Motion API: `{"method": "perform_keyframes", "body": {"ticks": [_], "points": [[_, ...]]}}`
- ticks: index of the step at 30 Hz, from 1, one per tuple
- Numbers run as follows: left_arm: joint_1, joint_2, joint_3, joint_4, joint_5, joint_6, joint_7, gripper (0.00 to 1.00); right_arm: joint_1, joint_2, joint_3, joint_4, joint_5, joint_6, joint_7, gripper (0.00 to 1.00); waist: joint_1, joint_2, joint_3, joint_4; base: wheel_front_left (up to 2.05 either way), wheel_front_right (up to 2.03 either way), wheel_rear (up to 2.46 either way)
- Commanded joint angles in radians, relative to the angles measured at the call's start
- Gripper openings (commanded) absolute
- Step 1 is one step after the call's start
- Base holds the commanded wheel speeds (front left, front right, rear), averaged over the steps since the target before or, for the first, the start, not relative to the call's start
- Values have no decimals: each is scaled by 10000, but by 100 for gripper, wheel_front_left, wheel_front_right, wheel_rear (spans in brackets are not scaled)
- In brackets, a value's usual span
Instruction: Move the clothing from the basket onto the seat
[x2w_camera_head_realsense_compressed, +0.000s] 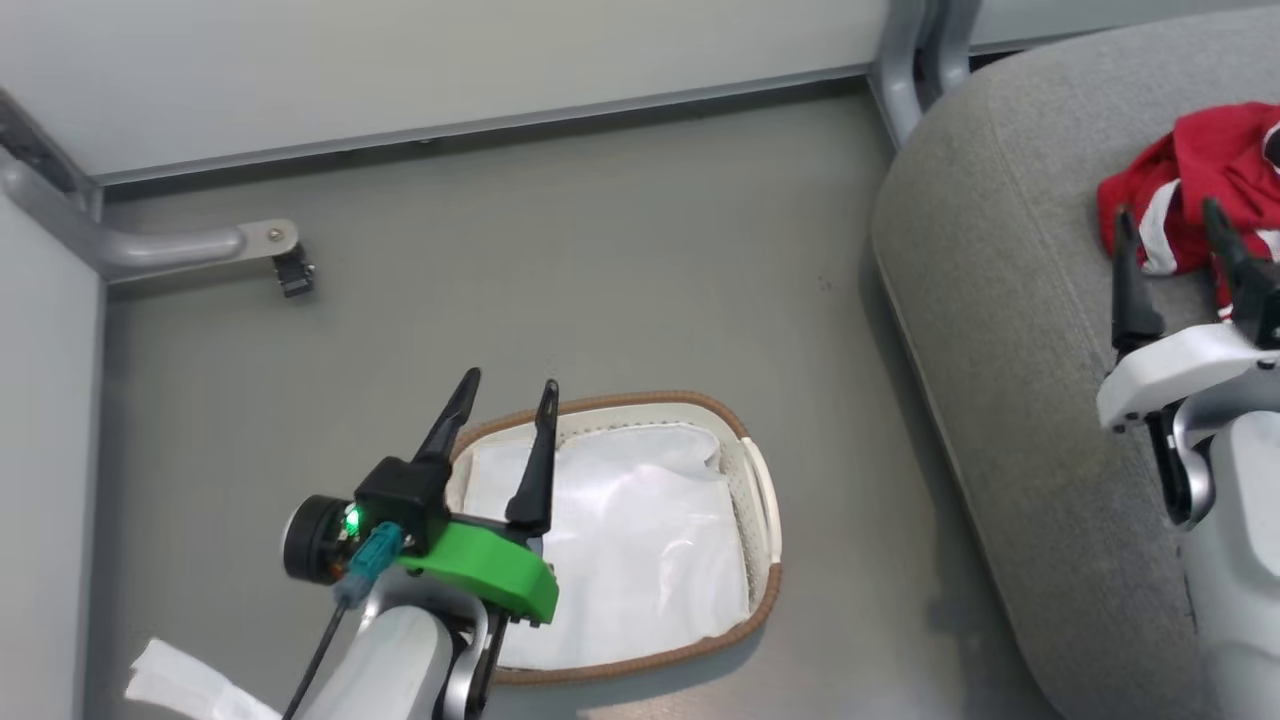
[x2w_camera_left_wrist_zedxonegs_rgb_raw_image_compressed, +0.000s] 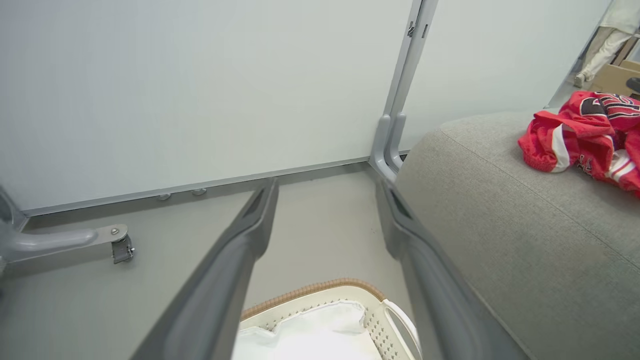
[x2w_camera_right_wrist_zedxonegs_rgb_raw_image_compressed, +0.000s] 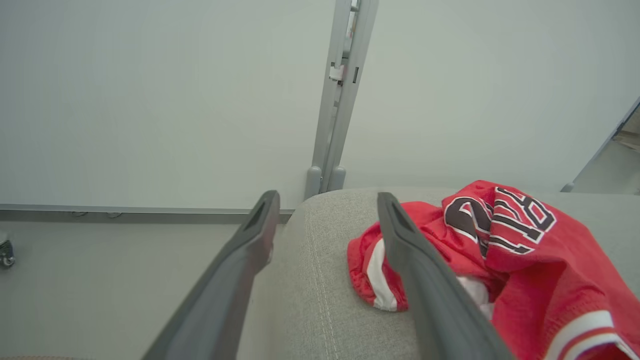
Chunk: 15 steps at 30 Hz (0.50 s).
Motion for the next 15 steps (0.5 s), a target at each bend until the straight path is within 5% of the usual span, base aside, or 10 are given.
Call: {"method": "perform_keyframes", "body": {"ticks": [1, 15], "points": [[355, -53, 208, -75, 116, 49, -30, 100, 322, 113, 29, -116, 42, -14, -48, 100, 0, 0, -631, 696, 0, 0, 0], [2582, -483, 2542, -636, 657, -125, -20, 100, 2979, 1684, 461, -1836, 242, -14, -48, 100, 0, 0, -1369, 1229, 0, 0, 0]]}}
